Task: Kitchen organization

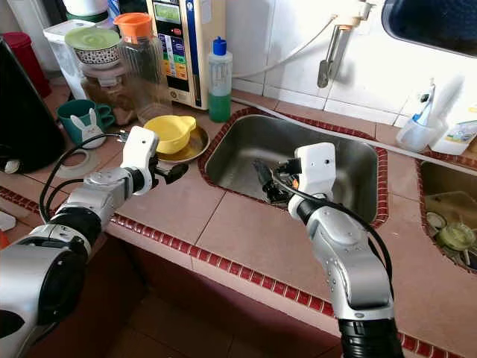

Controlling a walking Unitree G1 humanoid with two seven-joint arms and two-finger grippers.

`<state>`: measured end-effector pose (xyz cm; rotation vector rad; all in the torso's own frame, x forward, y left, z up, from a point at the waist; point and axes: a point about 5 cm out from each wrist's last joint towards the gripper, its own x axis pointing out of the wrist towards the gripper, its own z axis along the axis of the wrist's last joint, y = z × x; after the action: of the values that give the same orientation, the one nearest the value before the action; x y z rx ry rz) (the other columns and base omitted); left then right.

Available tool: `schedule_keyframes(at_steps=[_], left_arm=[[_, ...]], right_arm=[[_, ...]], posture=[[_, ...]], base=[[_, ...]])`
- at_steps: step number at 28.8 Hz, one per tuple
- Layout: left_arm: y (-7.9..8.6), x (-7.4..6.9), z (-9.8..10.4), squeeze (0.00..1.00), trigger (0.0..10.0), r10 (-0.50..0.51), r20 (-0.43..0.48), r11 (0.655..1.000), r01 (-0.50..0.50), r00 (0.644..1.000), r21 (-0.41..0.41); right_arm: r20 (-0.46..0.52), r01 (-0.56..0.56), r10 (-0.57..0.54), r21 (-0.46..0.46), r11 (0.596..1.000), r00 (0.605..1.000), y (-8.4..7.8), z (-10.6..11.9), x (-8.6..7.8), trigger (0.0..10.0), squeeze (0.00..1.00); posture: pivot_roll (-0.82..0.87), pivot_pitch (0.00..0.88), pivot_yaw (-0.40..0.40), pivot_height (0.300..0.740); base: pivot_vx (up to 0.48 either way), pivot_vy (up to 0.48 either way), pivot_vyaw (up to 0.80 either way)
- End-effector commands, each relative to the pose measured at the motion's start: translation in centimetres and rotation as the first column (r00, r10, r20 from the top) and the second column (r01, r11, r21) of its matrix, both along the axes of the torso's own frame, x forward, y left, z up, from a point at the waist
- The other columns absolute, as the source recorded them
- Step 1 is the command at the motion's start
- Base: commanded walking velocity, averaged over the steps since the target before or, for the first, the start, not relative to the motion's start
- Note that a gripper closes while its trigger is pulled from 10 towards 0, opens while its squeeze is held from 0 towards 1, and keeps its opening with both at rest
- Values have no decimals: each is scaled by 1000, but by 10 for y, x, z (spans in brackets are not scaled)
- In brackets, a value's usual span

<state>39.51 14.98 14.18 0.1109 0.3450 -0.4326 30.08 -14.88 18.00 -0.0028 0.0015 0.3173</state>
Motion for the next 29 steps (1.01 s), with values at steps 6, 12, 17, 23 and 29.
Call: schedule_keyframes(at_steps=[6,12,17,23,29], left_arm=[[8,-8,-12,0,10000,-62,-60,998,64,996,24],[14,-12,-15,0,10000,-90,-72,995,93,993,34],[27,-15,-11,0,10000,-94,-69,994,97,993,44],[32,-19,-11,0,10000,-90,-68,994,93,994,49],[32,-22,-5,0,10000,-106,-54,991,110,993,72]], right_arm=[[9,9,-9,-7,1000,1000,-3,4,5,10000,0],[9,12,-11,-8,1000,1000,-4,4,5,10000,0],[9,14,-13,-7,1000,1000,-5,4,7,10000,0],[10,11,-11,-5,1000,1000,-4,3,9,10000,0],[13,12,-12,-4,1000,1000,-4,3,9,10000,0]], posture=[[-7,0,22,740],[5,0,25,740],[18,0,27,740],[27,0,27,740],[28,0,30,740]], base=[[0,0,0],[0,0,0],[0,0,0],[0,0,0],[0,0,0]])
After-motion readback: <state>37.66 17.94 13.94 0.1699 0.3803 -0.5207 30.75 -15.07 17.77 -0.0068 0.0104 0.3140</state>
